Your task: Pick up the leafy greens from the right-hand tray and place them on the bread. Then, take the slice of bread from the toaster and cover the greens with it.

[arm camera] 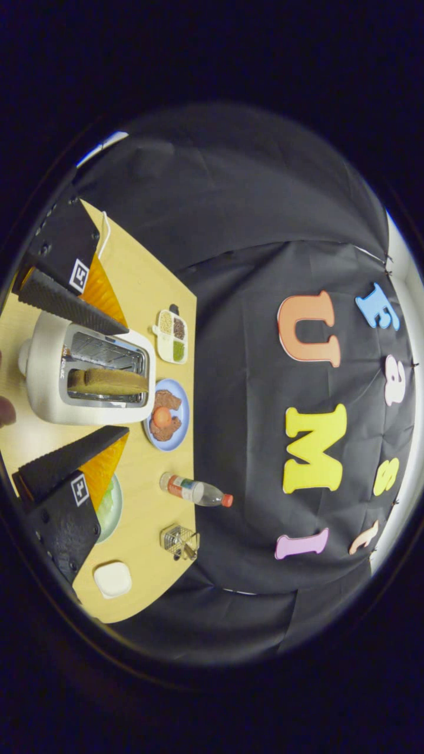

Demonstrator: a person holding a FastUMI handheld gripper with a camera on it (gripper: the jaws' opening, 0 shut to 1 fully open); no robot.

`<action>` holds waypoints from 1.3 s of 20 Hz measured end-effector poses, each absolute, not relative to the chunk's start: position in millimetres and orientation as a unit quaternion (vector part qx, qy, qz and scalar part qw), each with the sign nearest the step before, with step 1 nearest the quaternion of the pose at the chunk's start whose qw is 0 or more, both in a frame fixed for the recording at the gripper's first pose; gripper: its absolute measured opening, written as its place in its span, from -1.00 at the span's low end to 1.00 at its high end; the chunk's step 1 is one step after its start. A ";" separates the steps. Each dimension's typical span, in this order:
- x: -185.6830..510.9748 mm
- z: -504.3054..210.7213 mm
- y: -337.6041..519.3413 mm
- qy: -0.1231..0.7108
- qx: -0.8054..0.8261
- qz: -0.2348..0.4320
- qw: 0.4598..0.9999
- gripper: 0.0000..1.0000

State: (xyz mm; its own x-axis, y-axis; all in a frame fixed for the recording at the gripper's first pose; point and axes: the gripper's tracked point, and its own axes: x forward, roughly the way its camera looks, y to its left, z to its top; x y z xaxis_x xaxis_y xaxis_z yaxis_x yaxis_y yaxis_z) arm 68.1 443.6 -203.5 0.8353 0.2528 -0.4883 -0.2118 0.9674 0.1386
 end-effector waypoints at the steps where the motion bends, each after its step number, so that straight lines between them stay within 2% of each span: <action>1: 73.5 -209.5 446.3 0.264 0.036 0.118 0.956 0.87; 4: 86.3 -219.9 450.7 0.272 0.027 0.107 0.956 0.54; 12: 98.1 -235.3 449.8 0.297 0.017 0.080 0.951 -0.65; 14: 100.2 -229.1 447.5 0.293 0.013 0.082 0.952 -0.64; 15: 98.5 -227.1 447.5 0.294 0.017 0.087 0.952 -0.81; 22: 92.2 -163.7 436.2 0.256 0.057 0.127 0.957 -0.81; 26: 94.1 -126.5 391.2 0.236 0.097 0.118 0.960 -0.81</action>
State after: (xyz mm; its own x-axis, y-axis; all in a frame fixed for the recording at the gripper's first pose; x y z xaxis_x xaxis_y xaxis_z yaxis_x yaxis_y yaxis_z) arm 94.1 391.2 -126.5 0.8610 0.2712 -0.4303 -0.1800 0.9537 0.2410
